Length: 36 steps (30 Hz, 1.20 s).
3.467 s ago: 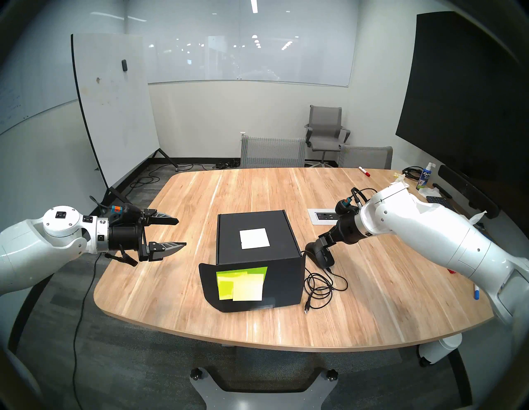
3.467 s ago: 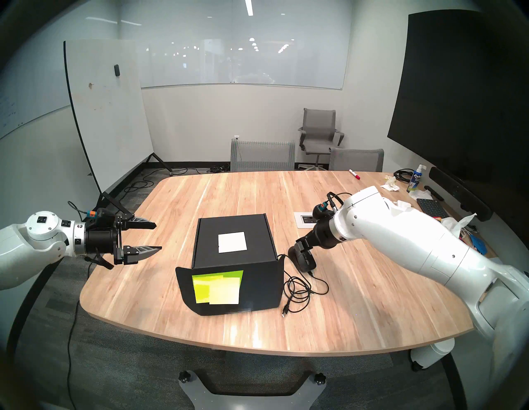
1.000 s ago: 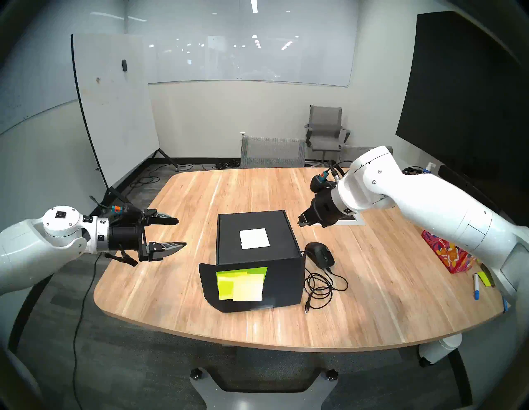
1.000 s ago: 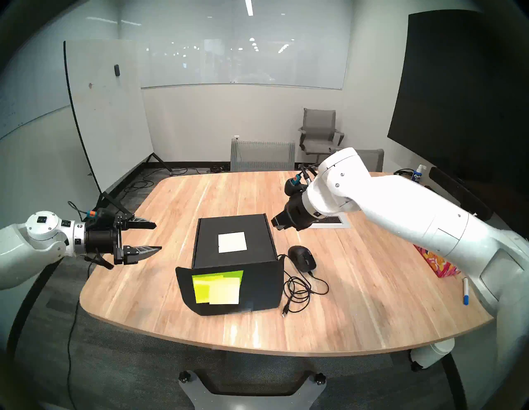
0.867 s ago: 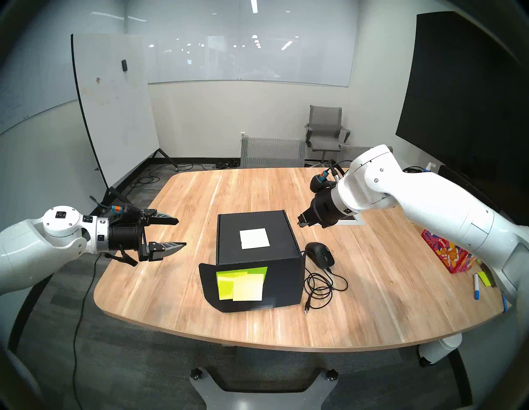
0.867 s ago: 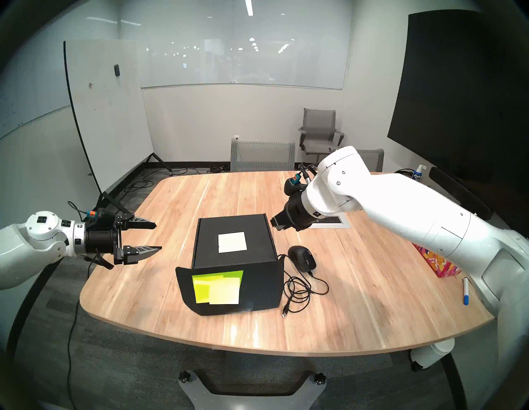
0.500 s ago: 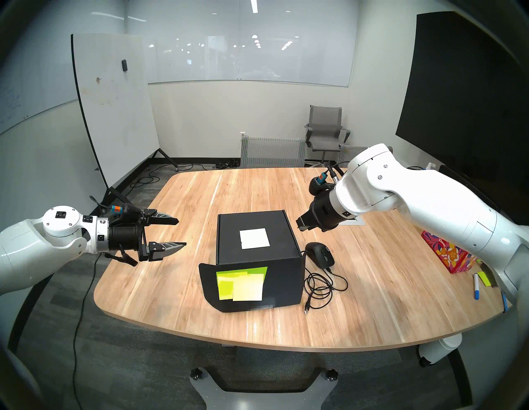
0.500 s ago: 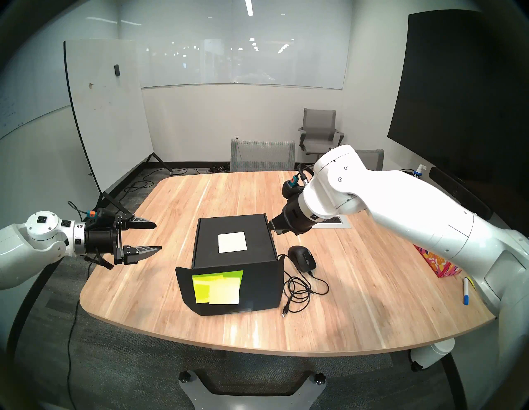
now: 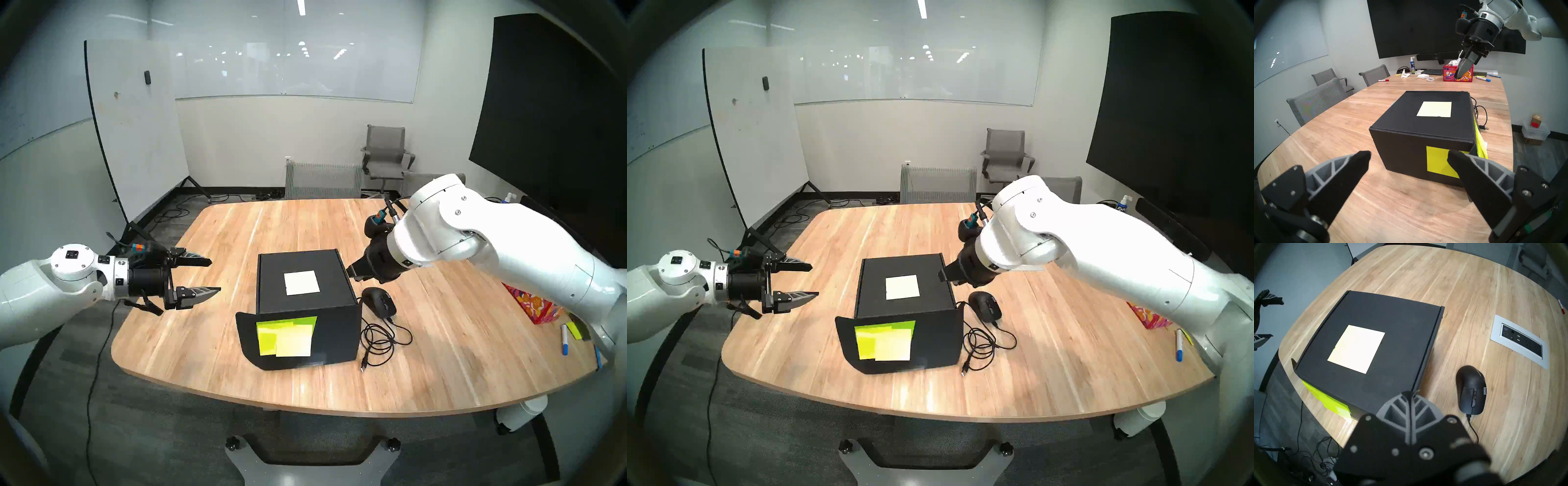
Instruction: Open the box and place the mouse inside
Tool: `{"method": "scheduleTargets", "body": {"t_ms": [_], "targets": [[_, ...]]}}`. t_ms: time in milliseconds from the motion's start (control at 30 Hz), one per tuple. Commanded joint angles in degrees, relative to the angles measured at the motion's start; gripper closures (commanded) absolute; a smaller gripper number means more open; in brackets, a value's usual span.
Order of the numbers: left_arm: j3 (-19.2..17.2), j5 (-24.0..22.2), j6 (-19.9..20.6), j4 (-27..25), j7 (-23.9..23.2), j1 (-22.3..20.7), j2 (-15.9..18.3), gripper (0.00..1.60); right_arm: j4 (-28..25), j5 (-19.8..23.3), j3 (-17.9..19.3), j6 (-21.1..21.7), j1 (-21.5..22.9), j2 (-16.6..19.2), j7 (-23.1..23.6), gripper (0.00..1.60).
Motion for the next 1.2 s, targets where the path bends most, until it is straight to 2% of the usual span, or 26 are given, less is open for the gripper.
{"method": "scheduleTargets", "body": {"t_ms": [0, 667, 800, 1033, 1167], "targets": [[-0.7, -0.3, -0.4, 0.0, -0.1, -0.7, 0.1, 0.0, -2.6, -0.8, 0.3, -1.8, -0.2, 1.5, -1.5, 1.6], [-0.6, -0.4, -0.4, 0.0, -0.1, -0.8, 0.1, 0.0, -2.8, -0.9, 0.4, -2.1, -0.3, 1.5, -1.7, 1.6], [-0.6, -0.4, -0.4, 0.0, -0.1, -0.8, 0.1, 0.0, -2.5, 3.0, -0.5, 0.0, 1.2, 0.8, -6.1, 1.6], [-0.6, -0.4, -0.4, 0.0, -0.1, -0.8, 0.1, 0.0, -4.7, 6.8, -0.7, -0.9, 2.3, 0.6, -10.4, 1.6], [-0.6, -0.3, -0.4, 0.0, -0.1, -0.8, 0.1, 0.0, -5.8, 8.1, -1.8, -1.8, 3.3, 1.0, -11.0, 1.6]]}}
